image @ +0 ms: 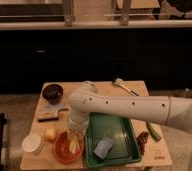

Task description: Place banana in red bowl

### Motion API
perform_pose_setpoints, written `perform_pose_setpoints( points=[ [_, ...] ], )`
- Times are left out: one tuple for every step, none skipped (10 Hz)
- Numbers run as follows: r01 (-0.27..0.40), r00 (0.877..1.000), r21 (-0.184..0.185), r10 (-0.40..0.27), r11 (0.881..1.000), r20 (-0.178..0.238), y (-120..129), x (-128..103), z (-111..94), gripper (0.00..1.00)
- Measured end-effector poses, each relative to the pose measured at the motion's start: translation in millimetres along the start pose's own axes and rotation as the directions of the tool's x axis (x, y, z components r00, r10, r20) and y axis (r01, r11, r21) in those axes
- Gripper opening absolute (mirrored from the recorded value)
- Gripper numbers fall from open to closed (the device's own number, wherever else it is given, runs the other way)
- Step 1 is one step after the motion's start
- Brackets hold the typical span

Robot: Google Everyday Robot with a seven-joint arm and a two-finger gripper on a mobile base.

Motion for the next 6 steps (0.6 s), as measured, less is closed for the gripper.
perform_pose_setpoints(
  points=[
    [0.022,1.0,0.003,-0.022,1.0,0.016,-4,-1,4,0.0],
    [0.039,0.999,0.005,-0.039,0.999,0.029,-9,-1,8,0.0],
    [0.052,0.998,0.008,-0.052,0.999,0.043,-12,0,13,0.0],
    [0.059,0.997,0.01,-0.06,0.998,0.053,-15,1,16,0.0],
    [0.067,0.996,0.014,-0.068,0.998,0.065,-19,3,21,0.0],
    [0.079,0.994,0.018,-0.081,0.997,0.076,-26,5,26,0.0]
  ],
)
